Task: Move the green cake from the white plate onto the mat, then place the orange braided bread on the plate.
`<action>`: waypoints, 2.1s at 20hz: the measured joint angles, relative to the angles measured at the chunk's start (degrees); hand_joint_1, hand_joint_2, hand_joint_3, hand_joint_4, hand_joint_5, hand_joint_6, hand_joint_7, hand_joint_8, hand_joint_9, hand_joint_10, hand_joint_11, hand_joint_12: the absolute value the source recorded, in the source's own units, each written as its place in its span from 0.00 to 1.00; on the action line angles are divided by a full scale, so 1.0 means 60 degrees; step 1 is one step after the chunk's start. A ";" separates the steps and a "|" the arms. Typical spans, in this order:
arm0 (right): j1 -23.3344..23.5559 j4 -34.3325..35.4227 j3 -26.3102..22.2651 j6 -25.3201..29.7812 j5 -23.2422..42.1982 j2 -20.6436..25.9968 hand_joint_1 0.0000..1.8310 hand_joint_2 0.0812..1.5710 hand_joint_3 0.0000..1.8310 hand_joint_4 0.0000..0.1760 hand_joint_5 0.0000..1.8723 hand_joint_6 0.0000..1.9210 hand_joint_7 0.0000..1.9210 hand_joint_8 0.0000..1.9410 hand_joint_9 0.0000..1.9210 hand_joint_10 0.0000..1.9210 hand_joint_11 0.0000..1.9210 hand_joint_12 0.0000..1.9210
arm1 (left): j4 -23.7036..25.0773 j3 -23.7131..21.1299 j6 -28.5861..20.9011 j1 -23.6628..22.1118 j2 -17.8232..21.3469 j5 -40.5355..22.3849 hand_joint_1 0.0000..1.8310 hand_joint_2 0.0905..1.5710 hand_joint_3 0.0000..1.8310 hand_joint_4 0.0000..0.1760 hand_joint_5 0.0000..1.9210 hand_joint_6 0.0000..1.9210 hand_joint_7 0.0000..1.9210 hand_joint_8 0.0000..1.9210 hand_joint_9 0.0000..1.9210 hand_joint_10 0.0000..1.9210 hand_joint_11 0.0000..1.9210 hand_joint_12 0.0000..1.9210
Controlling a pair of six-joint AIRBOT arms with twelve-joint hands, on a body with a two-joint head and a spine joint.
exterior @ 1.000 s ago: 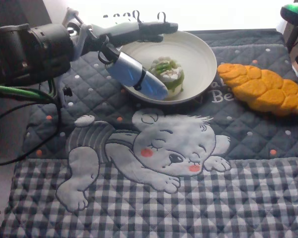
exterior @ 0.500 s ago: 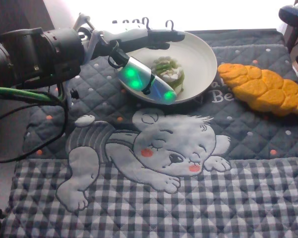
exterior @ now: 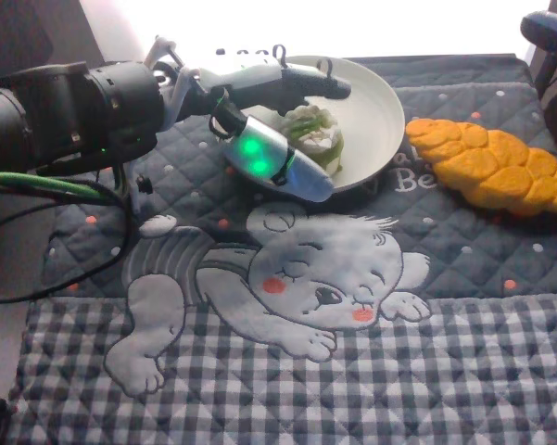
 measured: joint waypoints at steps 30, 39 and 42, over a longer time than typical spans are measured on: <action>0.0000 0.0076 -0.0142 -0.0109 0.0047 0.0000 0.25 0.53 0.00 1.00 0.07 0.00 0.08 0.00 0.06 0.00 0.00 0.08 | -0.1585 -0.2707 -0.0372 0.0051 0.3111 -0.3923 0.66 0.70 0.00 0.19 0.51 0.52 0.48 0.56 0.47 0.14 0.20 0.71; 0.0000 0.0142 -0.0186 -0.0117 0.0058 0.0000 0.25 0.51 0.00 1.00 0.09 0.00 0.05 0.00 0.07 0.00 0.01 0.09 | -0.1249 -0.3537 -0.0113 0.1566 0.3453 -0.4091 0.68 0.66 0.00 0.00 0.63 0.23 0.54 0.56 0.36 0.64 0.18 0.89; 0.0000 0.0142 -0.0193 -0.0113 0.0062 0.0000 0.24 0.50 0.00 1.00 0.09 0.00 0.04 0.00 0.07 0.00 0.00 0.15 | -0.1188 -0.3599 -0.0044 0.1836 0.3366 -0.3927 0.69 0.65 0.00 0.00 0.66 0.17 0.55 0.53 0.35 0.61 0.17 0.87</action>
